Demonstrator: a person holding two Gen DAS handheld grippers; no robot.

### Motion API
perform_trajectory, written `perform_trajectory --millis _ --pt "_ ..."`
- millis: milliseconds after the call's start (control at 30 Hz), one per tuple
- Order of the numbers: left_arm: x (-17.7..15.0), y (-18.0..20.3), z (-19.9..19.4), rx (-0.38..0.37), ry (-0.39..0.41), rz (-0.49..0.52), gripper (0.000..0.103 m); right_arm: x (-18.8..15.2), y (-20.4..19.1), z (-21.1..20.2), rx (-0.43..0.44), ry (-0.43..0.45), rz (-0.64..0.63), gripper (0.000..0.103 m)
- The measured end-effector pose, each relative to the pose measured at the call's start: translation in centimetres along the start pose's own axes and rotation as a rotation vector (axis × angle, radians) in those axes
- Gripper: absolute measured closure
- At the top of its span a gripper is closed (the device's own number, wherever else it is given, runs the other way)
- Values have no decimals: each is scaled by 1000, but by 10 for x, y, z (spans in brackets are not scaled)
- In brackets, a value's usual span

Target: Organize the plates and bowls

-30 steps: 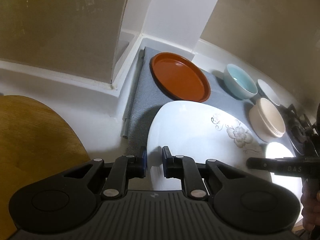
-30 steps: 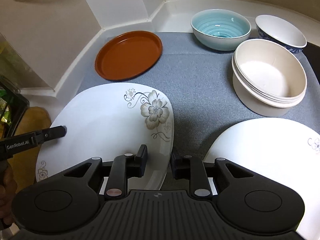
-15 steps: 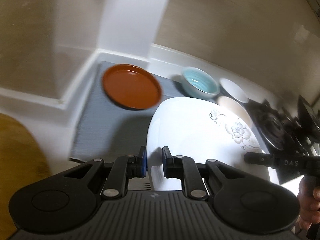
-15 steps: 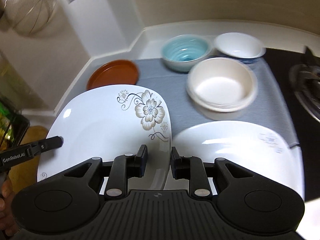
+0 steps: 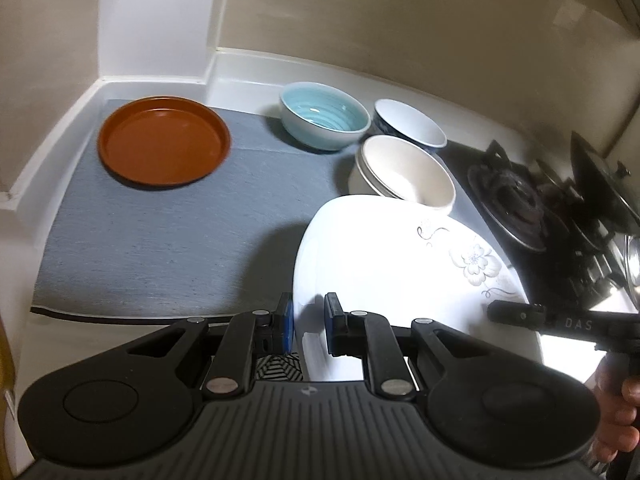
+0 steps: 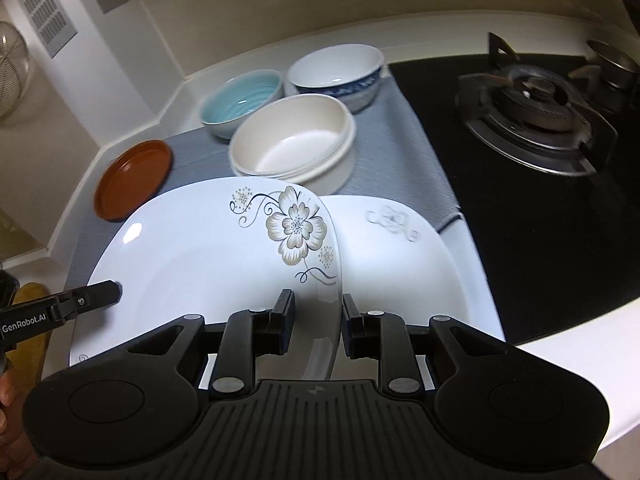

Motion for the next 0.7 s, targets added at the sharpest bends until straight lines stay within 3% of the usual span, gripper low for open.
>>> perform_trajectory --millis 533,700 --pt "0 16 3 16 -1 73 87 -5 19 12 20 8 50 75" --pt "1 24 1 26 3 107 87 -10 22 19 -19 -7 36 75"
Point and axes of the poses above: each gripper's, at about its wrist camera, not at the fingertips, and z roughly the way its jaws point, y to its right, x to its top, the point moved 7 cm from there along z, roughly the way its jaws point, and after that the axes turned 8 degrees about -y, right-handed, at the moved point
